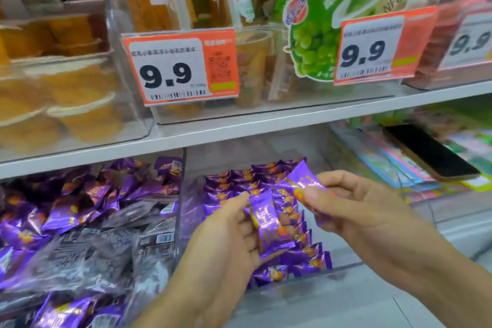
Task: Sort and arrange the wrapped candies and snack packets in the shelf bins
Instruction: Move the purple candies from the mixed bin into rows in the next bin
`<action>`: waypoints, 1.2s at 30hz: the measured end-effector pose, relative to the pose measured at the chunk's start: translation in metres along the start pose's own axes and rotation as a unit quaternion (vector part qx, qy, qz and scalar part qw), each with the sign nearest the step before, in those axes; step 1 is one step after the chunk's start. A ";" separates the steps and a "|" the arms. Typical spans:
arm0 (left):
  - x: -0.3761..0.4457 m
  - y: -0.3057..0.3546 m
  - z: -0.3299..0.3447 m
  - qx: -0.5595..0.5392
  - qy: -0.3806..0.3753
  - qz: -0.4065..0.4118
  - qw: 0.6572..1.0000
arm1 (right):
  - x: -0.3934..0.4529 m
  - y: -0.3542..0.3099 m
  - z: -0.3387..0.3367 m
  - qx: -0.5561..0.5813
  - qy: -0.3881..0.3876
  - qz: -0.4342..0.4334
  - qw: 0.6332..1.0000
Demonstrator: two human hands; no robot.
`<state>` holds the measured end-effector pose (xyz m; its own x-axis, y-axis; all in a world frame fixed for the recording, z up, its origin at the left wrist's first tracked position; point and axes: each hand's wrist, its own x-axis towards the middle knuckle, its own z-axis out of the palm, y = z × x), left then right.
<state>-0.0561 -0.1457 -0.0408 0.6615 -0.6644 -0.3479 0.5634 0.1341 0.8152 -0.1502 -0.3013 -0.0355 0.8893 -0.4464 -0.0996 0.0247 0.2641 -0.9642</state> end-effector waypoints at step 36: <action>0.012 -0.025 -0.018 0.524 -0.068 0.174 0.831 | 0.084 0.011 -0.058 -0.448 -0.001 -0.149 0.882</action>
<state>-0.0532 -0.1436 -0.0736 0.5918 -0.8060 -0.0098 -0.4381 -0.3318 0.8354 -0.1022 -0.3859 -0.0687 0.9052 -0.3801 0.1903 -0.1123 -0.6456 -0.7553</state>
